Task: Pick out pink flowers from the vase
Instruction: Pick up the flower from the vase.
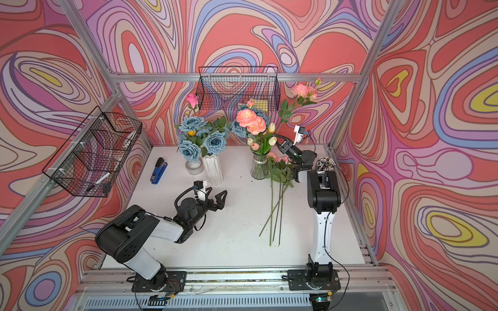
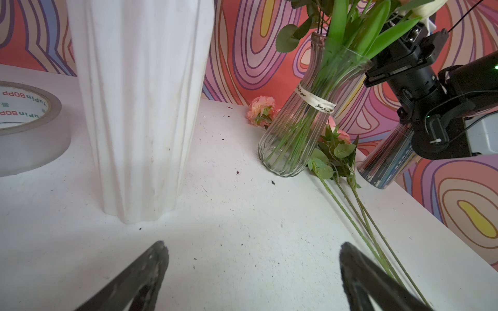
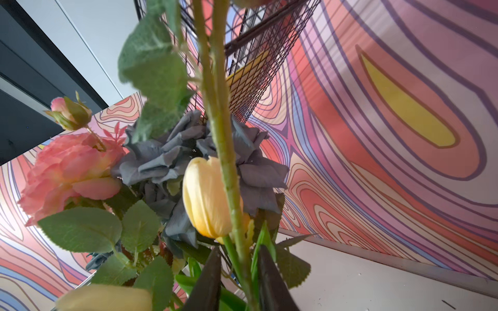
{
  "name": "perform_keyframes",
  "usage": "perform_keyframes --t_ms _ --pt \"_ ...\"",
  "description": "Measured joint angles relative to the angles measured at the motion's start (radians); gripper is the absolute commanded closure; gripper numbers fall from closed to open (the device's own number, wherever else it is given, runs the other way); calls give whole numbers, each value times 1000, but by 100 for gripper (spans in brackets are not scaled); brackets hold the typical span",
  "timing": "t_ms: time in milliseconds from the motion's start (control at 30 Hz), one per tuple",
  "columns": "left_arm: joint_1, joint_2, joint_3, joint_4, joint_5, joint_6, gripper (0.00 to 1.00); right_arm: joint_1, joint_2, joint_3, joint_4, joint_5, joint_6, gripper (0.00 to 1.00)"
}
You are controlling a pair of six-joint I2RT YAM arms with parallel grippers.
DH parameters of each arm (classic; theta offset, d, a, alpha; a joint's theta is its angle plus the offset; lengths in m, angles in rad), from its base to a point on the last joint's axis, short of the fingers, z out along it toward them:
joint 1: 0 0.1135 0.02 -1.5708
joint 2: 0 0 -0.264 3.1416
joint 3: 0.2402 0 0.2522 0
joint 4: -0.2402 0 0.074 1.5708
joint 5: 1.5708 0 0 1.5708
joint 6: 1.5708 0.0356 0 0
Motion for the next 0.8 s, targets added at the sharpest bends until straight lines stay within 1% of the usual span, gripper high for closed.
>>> perform_keyframes --t_ms 100,167,300,433,600,800 --pt "0 0 0 -2 0 0 0 6 6 10 0 -1 1 93" --pt "0 0 0 -3 0 1 0 6 7 11 -1 -1 2 100" --pt "0 -4 0 -9 1 1 0 1 7 11 -13 -2 0 100" --pt "0 -23 0 -20 5 5 0 0 -10 11 -80 -9 -45 100" --pt "0 -40 0 -21 12 8 0 0 -112 10 -283 -25 -188 100" --pt "0 -48 0 -26 22 8 0 1 -296 10 -549 -18 -424 100"
